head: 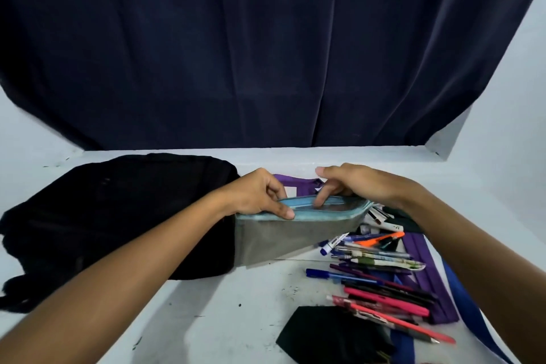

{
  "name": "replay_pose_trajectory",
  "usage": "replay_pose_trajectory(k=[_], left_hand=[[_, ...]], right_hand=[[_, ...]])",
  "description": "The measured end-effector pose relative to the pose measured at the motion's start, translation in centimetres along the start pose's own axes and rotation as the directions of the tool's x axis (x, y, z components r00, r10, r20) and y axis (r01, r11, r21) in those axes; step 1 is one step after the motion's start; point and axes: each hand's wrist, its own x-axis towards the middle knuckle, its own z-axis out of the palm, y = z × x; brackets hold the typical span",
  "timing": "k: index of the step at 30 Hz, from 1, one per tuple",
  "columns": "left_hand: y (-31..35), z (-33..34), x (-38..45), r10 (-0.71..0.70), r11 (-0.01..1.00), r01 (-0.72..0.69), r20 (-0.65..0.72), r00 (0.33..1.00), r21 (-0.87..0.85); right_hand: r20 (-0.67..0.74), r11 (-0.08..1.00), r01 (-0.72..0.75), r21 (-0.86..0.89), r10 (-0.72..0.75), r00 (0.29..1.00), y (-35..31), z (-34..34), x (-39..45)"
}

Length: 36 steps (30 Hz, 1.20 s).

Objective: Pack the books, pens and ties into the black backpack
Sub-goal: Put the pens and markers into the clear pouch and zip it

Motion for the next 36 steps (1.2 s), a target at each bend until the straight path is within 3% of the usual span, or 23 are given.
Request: replay_pose_trajectory(k=[5,9,13,18,23,32,36], left_hand=[[-0.9,0.0,-0.7,0.162,0.985,-0.166,-0.094,0.982,-0.046],[-1.9,-0.2,-1.2,0.239,0.958,-0.230,-0.034,0.970,0.173],[-3.0,-0.1,-1.1,0.139,0.953,-0.129,-0.019,0.990,0.274],[-3.7,0.7,-1.4,0.072,0.962,-0.043,-0.097,0.993,0.269],[-4.8,1.2,-1.7,-0.016,0.962,0.029,-0.049,0.999,0.271],[-4.3,1.9,-1.9,0.103,0.946,-0.103,0.018,0.995,0.307],[-3.8,2.0,-1.8,0.089,0.937,-0.093,0.028,0.996,0.337]], right_hand=[[-0.088,0.998,0.055,-0.037,-0.058,0.994,1.1,1.1,1.1],[-0.153,0.976,0.077,-0.204,-0.110,0.982,1.8,2.2,1.4],[-0.149,0.948,0.079,-0.307,-0.130,0.980,1.6,3.1,0.9],[-0.115,0.901,0.002,-0.433,-0.058,0.992,1.3,4.2,0.5],[-0.094,0.844,-0.008,-0.537,-0.051,0.994,1.7,4.7,0.1],[-0.116,0.843,-0.029,-0.538,-0.039,0.992,2.3,5.1,-1.0],[-0.110,0.847,-0.036,-0.530,-0.027,0.994,2.5,5.0,-1.0]])
